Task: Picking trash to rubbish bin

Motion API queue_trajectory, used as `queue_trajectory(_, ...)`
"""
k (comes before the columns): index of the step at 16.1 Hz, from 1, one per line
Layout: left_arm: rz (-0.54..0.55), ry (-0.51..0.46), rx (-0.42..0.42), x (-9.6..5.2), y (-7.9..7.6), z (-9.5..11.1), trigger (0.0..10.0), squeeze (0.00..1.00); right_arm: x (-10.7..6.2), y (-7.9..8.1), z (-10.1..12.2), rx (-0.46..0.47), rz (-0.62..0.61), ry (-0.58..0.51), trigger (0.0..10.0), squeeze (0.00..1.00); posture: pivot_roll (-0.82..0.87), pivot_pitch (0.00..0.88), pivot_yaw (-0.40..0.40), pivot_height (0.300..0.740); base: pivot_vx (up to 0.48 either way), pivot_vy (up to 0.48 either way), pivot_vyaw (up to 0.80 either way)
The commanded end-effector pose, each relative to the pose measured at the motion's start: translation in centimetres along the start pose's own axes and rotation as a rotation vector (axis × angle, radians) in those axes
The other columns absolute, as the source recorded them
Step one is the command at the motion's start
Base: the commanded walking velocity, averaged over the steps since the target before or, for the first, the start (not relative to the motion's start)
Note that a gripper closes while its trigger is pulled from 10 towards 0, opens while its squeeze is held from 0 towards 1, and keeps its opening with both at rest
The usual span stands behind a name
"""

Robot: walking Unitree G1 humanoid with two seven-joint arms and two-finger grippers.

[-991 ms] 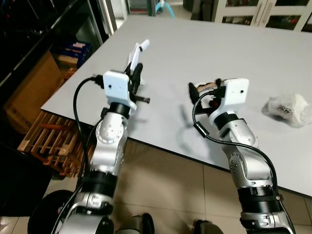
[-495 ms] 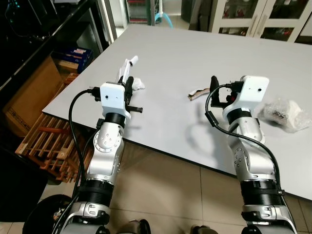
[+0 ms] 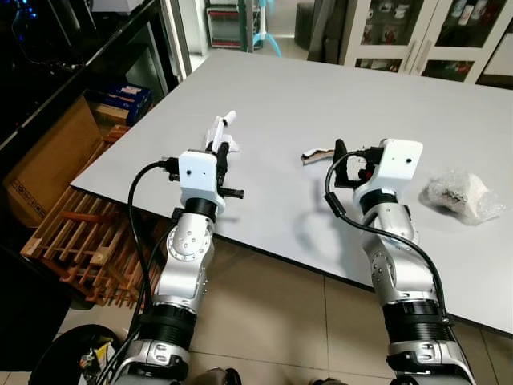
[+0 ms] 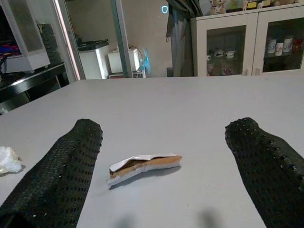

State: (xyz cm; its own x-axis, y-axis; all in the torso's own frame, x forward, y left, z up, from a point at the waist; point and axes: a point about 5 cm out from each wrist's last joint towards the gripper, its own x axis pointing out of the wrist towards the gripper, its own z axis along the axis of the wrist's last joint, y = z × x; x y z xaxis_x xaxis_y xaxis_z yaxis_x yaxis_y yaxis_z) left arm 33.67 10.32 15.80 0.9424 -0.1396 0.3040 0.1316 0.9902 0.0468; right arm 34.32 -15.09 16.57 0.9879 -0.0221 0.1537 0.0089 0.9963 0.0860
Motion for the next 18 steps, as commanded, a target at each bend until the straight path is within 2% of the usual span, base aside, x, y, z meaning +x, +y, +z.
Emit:
queue_trajectory(1, 0.003, 0.008, 0.008, -0.15, -0.13, -0.33, 10.0, 0.0, -0.12, 0.15, -0.49, 0.007, 0.0, 0.013, 10.0, 0.0, -0.08, 0.044, 0.067, 0.74, 0.0, 0.0, 0.0)
queue_trajectory(10, -0.013, -0.003, 0.005, -0.09, -0.52, -0.19, 10.0, 0.0, -0.36, 0.44, -0.96, 0.025, -0.002, 0.015, 10.0, 0.0, -0.09, 0.021, 0.074, 0.74, 0.0, 0.0, 0.0)
queue_trajectory(18, -0.016, 0.0, -0.002, 0.02, -0.73, -0.18, 10.0, 0.0, -0.36, 0.29, -0.85, 0.03, -0.009, 0.015, 10.0, 0.0, -0.09, 0.051, 0.069, 0.74, 0.0, 0.0, 0.0)
